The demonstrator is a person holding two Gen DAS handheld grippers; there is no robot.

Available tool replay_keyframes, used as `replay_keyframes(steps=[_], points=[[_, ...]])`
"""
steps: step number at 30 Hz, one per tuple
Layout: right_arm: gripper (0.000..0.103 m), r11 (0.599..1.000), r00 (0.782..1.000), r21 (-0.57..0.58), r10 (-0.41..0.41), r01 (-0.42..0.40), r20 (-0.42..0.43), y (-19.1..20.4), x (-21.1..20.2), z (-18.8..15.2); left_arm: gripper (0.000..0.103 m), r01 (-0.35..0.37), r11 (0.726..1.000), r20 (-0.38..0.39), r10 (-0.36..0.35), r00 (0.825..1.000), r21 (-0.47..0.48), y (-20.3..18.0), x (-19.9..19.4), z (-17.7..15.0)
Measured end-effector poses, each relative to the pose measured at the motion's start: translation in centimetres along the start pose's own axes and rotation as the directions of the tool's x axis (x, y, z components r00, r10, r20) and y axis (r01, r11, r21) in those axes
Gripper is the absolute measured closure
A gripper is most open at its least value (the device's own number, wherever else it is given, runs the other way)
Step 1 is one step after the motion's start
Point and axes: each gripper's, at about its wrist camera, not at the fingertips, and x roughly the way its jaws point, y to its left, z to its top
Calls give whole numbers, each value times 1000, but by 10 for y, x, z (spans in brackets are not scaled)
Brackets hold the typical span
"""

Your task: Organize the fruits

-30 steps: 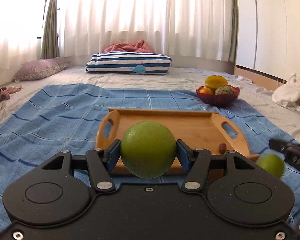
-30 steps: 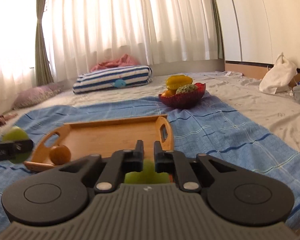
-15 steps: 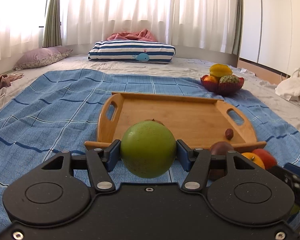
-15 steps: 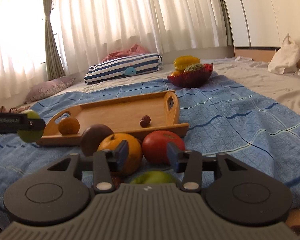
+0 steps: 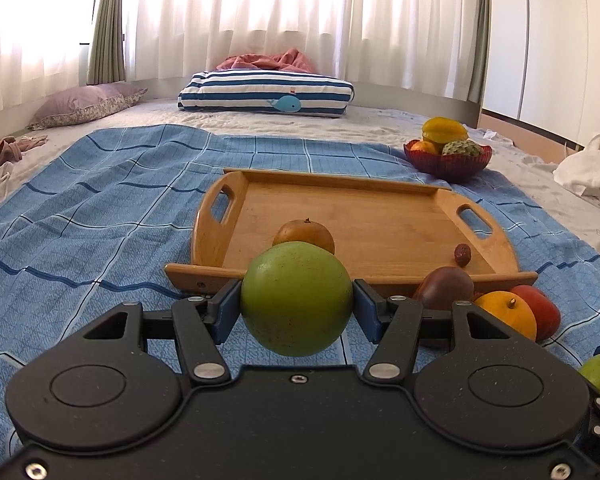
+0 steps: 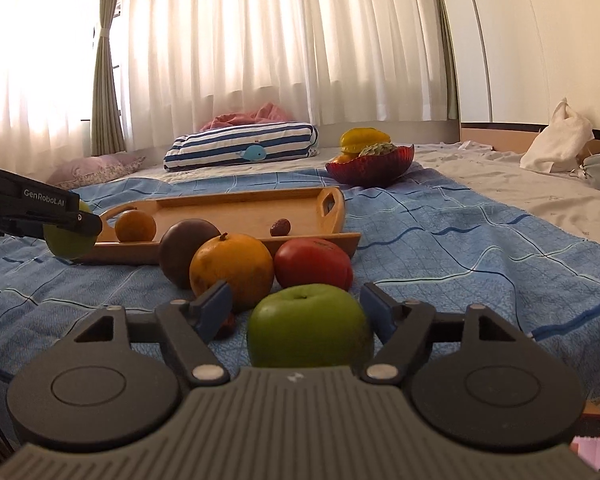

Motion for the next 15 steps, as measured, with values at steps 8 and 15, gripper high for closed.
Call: replay_keyframes(steps=[8,15], points=[[20,1000,999,3,-10,10,-37,0,4,-10,46,-3,1000,-3,3,1000,10,-2,0,-2],[20,1000,999,-16,-27,26,-24,4,-3,-14,46,-2,1000,-10,2,1000,16,-5,1,-5]])
